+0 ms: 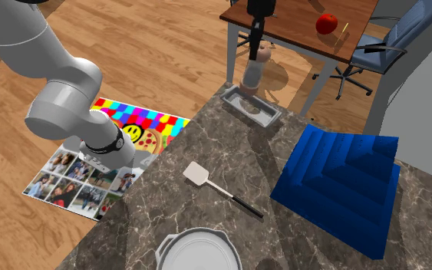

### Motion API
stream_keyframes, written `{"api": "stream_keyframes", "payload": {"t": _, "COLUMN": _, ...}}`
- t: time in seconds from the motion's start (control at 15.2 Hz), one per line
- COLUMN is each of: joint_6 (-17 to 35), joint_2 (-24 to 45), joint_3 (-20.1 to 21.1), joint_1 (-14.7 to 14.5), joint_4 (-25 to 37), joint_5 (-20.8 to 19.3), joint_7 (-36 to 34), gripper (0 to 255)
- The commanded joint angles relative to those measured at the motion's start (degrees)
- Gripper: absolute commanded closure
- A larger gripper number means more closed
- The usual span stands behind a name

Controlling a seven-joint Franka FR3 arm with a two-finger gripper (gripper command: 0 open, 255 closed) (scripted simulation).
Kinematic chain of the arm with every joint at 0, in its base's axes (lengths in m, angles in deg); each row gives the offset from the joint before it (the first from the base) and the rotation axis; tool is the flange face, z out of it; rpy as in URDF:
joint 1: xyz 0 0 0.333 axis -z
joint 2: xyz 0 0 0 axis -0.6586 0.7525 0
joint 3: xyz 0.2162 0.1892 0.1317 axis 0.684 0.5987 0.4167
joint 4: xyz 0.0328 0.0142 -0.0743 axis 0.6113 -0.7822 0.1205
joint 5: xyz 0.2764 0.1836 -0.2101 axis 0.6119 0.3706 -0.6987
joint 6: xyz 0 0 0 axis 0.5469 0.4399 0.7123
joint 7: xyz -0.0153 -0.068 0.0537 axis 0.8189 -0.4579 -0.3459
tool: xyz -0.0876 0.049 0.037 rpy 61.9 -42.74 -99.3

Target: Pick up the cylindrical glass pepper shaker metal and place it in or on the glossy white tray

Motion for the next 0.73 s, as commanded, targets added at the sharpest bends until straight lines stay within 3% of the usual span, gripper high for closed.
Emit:
{"api": "stream_keyframes", "payload": {"t": 0.0, "joint_6": 1.38, "joint_2": 0.26, "joint_3": 0.04, "joint_1": -0.06, "joint_4": -1.17, "joint_5": -0.20, "joint_7": -0.41, "gripper": 255}}
{"api": "stream_keyframes", "payload": {"t": 0.66, "joint_6": 8.44, "joint_2": 2.21, "joint_3": -0.10, "joint_1": -0.16, "joint_4": -6.77, "joint_5": -1.73, "joint_7": -2.30, "gripper": 255}}
